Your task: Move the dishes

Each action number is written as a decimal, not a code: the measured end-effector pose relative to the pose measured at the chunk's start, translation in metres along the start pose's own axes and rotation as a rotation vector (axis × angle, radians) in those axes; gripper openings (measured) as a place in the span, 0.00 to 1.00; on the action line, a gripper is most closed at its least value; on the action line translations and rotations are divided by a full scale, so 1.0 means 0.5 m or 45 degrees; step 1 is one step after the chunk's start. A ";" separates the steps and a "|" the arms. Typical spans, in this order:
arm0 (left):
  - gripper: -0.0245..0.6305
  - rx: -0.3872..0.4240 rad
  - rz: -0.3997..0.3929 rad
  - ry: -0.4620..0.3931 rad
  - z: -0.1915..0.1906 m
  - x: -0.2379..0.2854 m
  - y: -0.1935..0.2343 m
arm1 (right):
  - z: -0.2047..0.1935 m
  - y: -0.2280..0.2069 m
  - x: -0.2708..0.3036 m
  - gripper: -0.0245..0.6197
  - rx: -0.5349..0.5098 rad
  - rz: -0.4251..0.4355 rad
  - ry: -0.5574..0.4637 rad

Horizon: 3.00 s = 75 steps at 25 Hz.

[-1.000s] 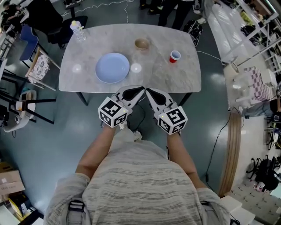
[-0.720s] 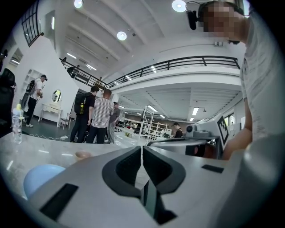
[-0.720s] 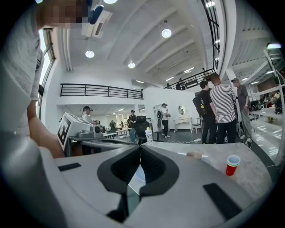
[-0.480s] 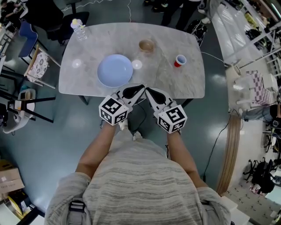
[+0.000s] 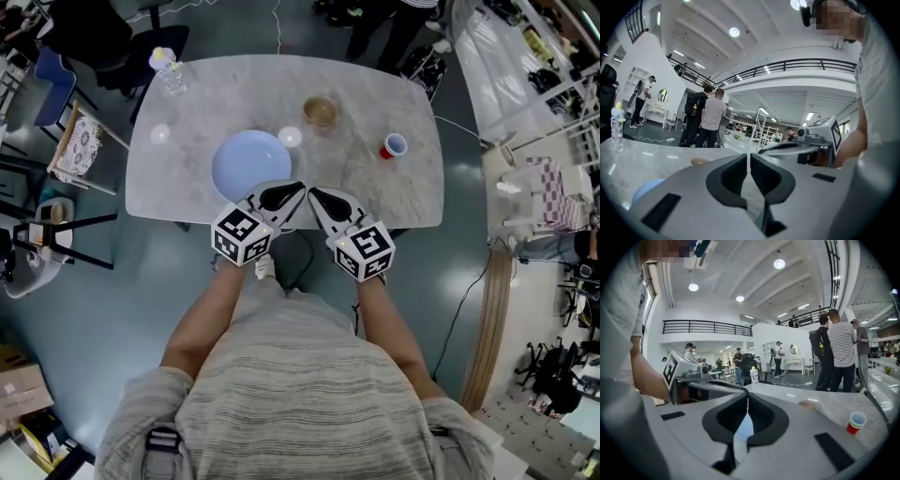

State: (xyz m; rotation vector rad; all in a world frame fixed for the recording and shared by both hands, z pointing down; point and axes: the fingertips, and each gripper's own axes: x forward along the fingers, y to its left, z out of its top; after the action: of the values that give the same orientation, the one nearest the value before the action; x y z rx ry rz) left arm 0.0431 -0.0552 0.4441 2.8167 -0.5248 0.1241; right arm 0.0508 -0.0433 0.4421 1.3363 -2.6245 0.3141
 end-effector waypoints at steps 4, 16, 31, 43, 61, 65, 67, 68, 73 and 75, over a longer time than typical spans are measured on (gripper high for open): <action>0.07 -0.019 0.022 0.021 -0.016 -0.013 0.067 | -0.007 -0.001 0.061 0.07 -0.018 0.018 0.028; 0.07 -0.027 0.052 0.065 -0.037 -0.061 0.207 | -0.024 0.028 0.201 0.10 -0.209 0.102 0.166; 0.07 -0.145 0.189 0.069 -0.081 -0.078 0.274 | -0.167 0.069 0.263 0.23 -0.596 0.428 0.546; 0.07 -0.155 0.256 0.105 -0.137 -0.111 0.311 | -0.297 0.107 0.317 0.22 -0.742 0.649 0.760; 0.07 -0.168 0.307 0.140 -0.175 -0.143 0.324 | -0.453 0.120 0.347 0.19 -0.835 0.752 1.026; 0.07 -0.172 0.306 0.148 -0.180 -0.145 0.322 | -0.472 0.123 0.351 0.16 -0.876 0.752 1.054; 0.07 -0.173 0.306 0.150 -0.180 -0.145 0.322 | -0.479 0.122 0.355 0.14 -0.887 0.742 1.066; 0.07 -0.173 0.306 0.151 -0.179 -0.145 0.323 | -0.480 0.122 0.357 0.12 -0.887 0.734 1.071; 0.07 -0.173 0.303 0.153 -0.178 -0.141 0.327 | -0.484 0.125 0.364 0.11 -0.856 0.724 1.079; 0.07 -0.174 0.301 0.153 -0.176 -0.138 0.332 | -0.483 0.122 0.365 0.11 -0.824 0.717 1.085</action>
State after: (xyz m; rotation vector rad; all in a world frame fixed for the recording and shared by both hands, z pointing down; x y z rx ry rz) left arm -0.0844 -0.1557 0.5608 2.5869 -0.8032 0.2909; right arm -0.0893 -0.0853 0.7140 0.1584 -2.0029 0.0529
